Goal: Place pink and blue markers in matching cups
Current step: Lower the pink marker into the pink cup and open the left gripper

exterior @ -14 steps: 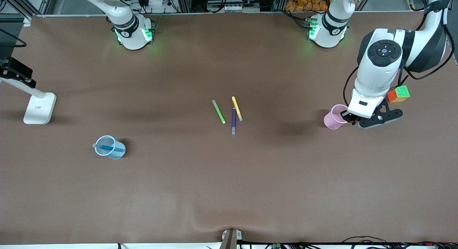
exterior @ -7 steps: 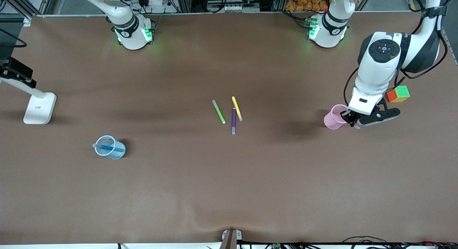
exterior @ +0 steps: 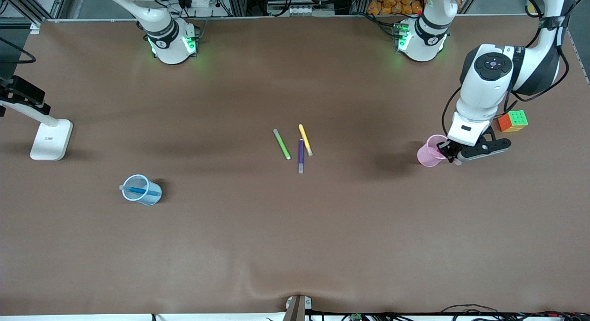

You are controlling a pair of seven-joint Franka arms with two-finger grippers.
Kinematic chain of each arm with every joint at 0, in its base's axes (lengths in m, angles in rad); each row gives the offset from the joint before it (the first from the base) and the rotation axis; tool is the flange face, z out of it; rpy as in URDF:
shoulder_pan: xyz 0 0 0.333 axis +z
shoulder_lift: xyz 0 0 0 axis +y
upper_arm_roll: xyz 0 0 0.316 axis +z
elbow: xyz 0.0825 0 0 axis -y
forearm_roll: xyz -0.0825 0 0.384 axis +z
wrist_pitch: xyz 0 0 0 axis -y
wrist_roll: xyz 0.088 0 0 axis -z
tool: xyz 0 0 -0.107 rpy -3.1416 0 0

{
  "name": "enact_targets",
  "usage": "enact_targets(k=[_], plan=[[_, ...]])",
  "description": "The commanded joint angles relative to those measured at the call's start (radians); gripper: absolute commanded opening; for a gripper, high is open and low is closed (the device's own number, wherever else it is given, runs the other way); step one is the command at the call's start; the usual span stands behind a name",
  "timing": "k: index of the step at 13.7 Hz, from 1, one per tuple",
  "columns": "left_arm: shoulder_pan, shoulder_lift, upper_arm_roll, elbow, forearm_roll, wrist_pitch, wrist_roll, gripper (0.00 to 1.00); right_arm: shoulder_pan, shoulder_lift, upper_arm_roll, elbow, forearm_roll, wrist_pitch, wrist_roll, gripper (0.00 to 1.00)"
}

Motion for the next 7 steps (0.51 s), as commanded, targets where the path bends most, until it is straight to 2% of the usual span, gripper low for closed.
enact_targets(k=[1, 7], plan=[[0.012, -0.04, -0.009, -0.058, 0.019, 0.045, -0.007, 0.0, -0.031, -0.016, 0.025, -0.018, 0.024, 0.007, 0.016, 1.0], [0.012, -0.04, -0.009, -0.096, 0.019, 0.077, -0.01, 0.0, -0.025, -0.016, 0.025, -0.018, 0.024, 0.0, 0.016, 1.0]])
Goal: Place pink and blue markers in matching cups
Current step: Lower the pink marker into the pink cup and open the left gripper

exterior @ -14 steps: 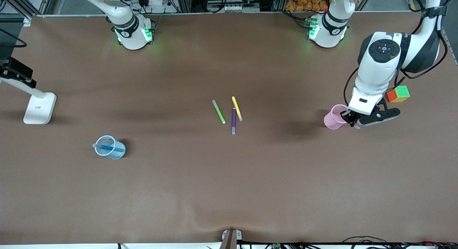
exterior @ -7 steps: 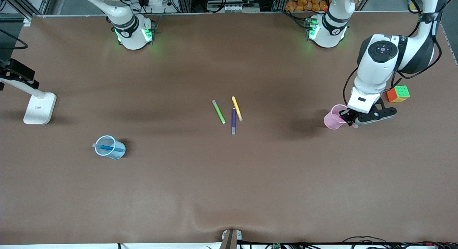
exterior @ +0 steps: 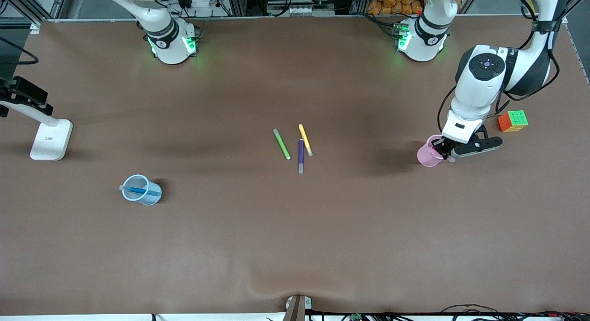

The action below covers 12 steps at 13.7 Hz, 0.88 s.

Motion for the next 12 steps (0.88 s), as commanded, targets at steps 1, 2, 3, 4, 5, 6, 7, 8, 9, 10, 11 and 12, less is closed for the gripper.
enact_targets(k=[1, 2, 3, 4, 5, 6, 7, 8, 9, 10, 11, 12], plan=[[0.012, -0.04, -0.009, -0.045, 0.019, 0.025, -0.013, 0.0, -0.024, -0.016, 0.019, -0.016, 0.022, 0.0, 0.012, 1.0], [0.012, -0.04, -0.009, -0.048, 0.019, 0.026, -0.016, 0.0, -0.024, -0.016, 0.019, -0.016, 0.022, 0.0, 0.012, 1.0], [0.012, -0.04, -0.009, -0.054, 0.019, 0.028, -0.016, 0.0, -0.024, -0.016, 0.019, -0.016, 0.022, 0.0, 0.012, 1.0], [0.012, -0.038, -0.009, -0.054, 0.019, 0.028, -0.016, 0.0, -0.024, -0.016, 0.019, -0.016, 0.022, -0.001, 0.012, 1.0], [0.012, -0.037, -0.009, -0.054, 0.019, 0.029, -0.016, 0.0, -0.024, -0.016, 0.019, -0.016, 0.022, -0.001, 0.012, 1.0], [0.012, -0.034, -0.009, -0.054, 0.019, 0.029, -0.016, 0.0, -0.024, -0.016, 0.019, -0.016, 0.022, -0.001, 0.012, 1.0], [0.012, -0.031, -0.009, -0.056, 0.019, 0.031, -0.016, 0.0, -0.024, -0.016, 0.019, -0.016, 0.022, -0.001, 0.012, 1.0], [0.012, -0.029, -0.009, -0.061, 0.019, 0.039, -0.016, 0.0, -0.024, -0.016, 0.019, -0.016, 0.022, -0.001, 0.012, 1.0], [0.012, -0.028, -0.007, -0.07, 0.019, 0.043, -0.016, 0.0, -0.024, -0.016, 0.019, -0.016, 0.022, -0.001, 0.012, 1.0], [0.013, -0.029, -0.009, -0.073, 0.019, 0.046, -0.016, 0.0, -0.024, -0.016, 0.019, -0.016, 0.022, -0.003, 0.012, 1.0], [0.012, -0.029, -0.009, -0.074, 0.019, 0.046, -0.016, 0.0, -0.024, -0.016, 0.019, -0.016, 0.022, -0.003, 0.012, 1.0], [0.012, -0.029, -0.007, -0.076, 0.019, 0.046, -0.016, 0.0, -0.024, -0.016, 0.019, -0.016, 0.022, -0.003, 0.012, 1.0]])
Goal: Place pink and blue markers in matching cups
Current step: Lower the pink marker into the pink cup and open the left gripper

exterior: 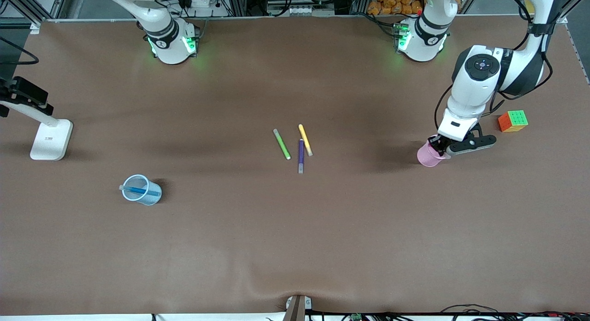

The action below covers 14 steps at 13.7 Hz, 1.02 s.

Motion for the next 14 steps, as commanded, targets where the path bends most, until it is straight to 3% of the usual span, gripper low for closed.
enact_targets(k=[1, 3, 5, 6, 7, 9, 14], plan=[[0.012, -0.029, -0.007, -0.028, 0.019, 0.02, -0.016, 0.0, -0.024, -0.016, 0.019, -0.015, 0.021, -0.002, 0.01, 1.0], [0.013, -0.023, -0.007, -0.028, 0.019, 0.02, -0.016, 0.01, -0.024, -0.016, 0.019, -0.015, 0.021, -0.002, 0.01, 1.0], [0.012, -0.021, -0.007, -0.028, 0.019, 0.02, -0.017, 0.6, -0.024, -0.016, 0.019, -0.015, 0.021, -0.003, 0.01, 1.0], [0.012, -0.021, -0.007, -0.028, 0.019, 0.02, -0.017, 0.7, -0.024, -0.016, 0.019, -0.015, 0.021, -0.003, 0.01, 1.0], [0.012, -0.02, -0.007, -0.028, 0.019, 0.019, -0.017, 0.74, -0.024, -0.016, 0.019, -0.015, 0.021, -0.003, 0.01, 1.0], [0.012, -0.021, -0.007, -0.028, 0.019, 0.017, -0.017, 1.0, -0.023, -0.016, 0.019, -0.015, 0.021, -0.003, 0.01, 1.0], [0.012, -0.032, -0.007, -0.02, 0.019, 0.011, -0.016, 1.0, -0.023, -0.016, 0.019, -0.015, 0.021, -0.003, 0.01, 1.0]])
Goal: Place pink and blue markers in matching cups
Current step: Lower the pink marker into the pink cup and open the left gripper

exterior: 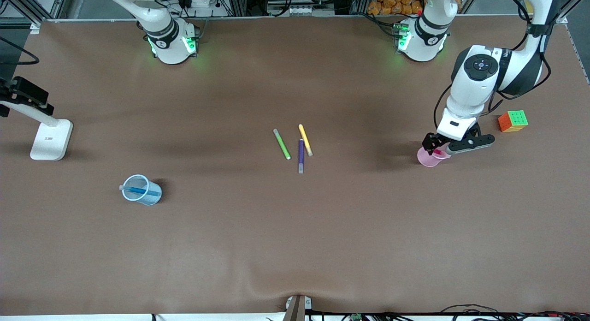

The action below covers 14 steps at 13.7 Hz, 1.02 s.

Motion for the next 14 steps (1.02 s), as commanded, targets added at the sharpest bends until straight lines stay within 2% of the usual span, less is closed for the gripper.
enact_targets(k=[1, 7, 10, 14], plan=[[0.011, -0.032, -0.007, -0.012, 0.019, 0.009, -0.013, 1.0, -0.023, -0.016, 0.018, -0.014, 0.021, -0.003, 0.01, 1.0], [0.047, -0.075, -0.009, 0.006, 0.017, -0.023, -0.012, 1.0, -0.023, -0.02, 0.018, -0.022, 0.021, -0.003, 0.01, 1.0], [0.039, -0.075, -0.01, 0.083, 0.002, -0.151, -0.009, 1.0, -0.024, -0.021, 0.018, -0.022, 0.021, -0.001, 0.01, 1.0], [0.04, -0.057, -0.01, 0.135, 0.0, -0.179, -0.004, 1.0, -0.024, -0.02, 0.017, -0.025, 0.021, -0.001, 0.028, 1.0]])
